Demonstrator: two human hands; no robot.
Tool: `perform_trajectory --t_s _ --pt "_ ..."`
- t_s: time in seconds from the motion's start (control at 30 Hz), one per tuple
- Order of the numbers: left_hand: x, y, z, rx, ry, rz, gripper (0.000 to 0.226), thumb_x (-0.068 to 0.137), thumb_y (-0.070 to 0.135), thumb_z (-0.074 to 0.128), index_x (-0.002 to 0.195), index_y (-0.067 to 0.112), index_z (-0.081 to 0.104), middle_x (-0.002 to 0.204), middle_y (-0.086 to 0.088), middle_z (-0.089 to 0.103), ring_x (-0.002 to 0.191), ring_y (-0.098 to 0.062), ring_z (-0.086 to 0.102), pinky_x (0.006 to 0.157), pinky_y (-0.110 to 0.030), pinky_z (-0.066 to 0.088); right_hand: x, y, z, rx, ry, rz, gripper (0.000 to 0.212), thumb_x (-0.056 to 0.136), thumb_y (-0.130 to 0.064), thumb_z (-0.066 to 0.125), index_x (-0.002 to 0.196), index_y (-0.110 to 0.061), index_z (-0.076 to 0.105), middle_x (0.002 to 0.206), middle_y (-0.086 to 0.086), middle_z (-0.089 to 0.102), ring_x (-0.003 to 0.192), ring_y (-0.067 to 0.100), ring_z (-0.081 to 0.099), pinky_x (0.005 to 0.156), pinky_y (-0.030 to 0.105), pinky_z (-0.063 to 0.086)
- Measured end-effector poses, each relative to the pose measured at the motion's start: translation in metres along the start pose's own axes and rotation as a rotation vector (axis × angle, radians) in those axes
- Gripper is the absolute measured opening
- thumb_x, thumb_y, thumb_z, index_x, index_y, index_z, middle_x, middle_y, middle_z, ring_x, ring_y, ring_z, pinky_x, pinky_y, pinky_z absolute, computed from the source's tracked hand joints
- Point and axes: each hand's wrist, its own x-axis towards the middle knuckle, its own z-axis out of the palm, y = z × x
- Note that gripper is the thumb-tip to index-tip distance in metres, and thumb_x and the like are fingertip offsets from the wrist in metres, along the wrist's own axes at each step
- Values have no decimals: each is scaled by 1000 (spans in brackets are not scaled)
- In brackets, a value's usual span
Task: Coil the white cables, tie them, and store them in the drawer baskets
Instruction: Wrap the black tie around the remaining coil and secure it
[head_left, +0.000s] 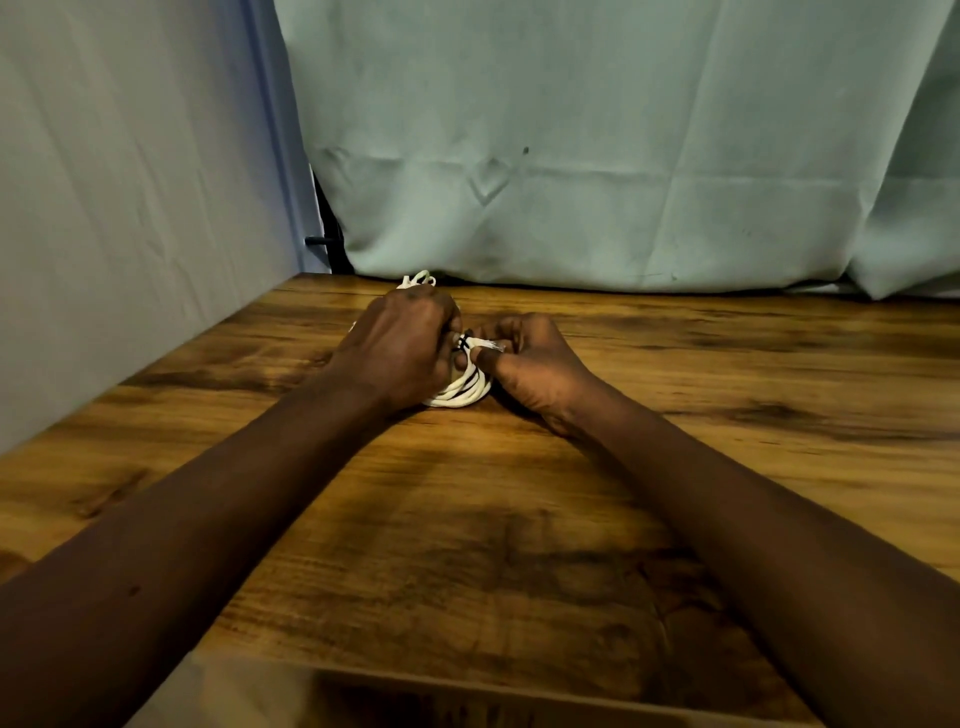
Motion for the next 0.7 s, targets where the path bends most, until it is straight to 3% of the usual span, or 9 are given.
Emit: perform_trajectory --t_s 0.23,0.33,0.4,0.47,0.57,0.7 --pt "0 1 0 -40 -23 -73 9 87 19 70 80 22 66 82 2 68 81 -23 62 68 -32 41 3 4 1 -52 26 1 20 89 -3 70 88 -22 77 93 2 79 90 19 75 85 42 60" --pt "-2 -2 1 -94 0 -96 9 88 20 72 79 22 69 80 5 71 81 -19 64 70 -34 47 2 5 4 -55 40 23 8 81 -16 72 87 -19 77 91 3 79 92 25 75 89 51 60" --pt "-4 -5 4 -154 22 -115 7 87 22 75 82 24 72 81 9 72 82 -14 66 74 -37 53 2 4 5 -58 58 38 15 76 -23 71 88 -17 77 90 3 79 93 27 75 88 54 60" --pt "-6 -7 6 -249 35 -134 4 87 25 77 85 24 74 82 11 73 83 -10 67 78 -38 55 3 4 6 -44 85 51 16 76 -25 71 89 -18 77 84 -2 78 84 21 75 80 49 62" --pt "-8 -9 5 -424 110 -177 13 90 37 74 89 23 75 88 10 75 88 -7 68 82 -36 55 0 -1 8 -51 120 45 9 84 -21 71 90 -21 78 71 -16 73 66 -1 66 63 24 51" --pt "-8 -22 2 -465 311 -296 26 97 46 63 102 23 74 100 5 71 95 -11 66 83 -37 54 -3 -1 8 -241 214 50 20 91 -23 65 106 -17 76 101 -2 77 94 14 71 77 27 52"
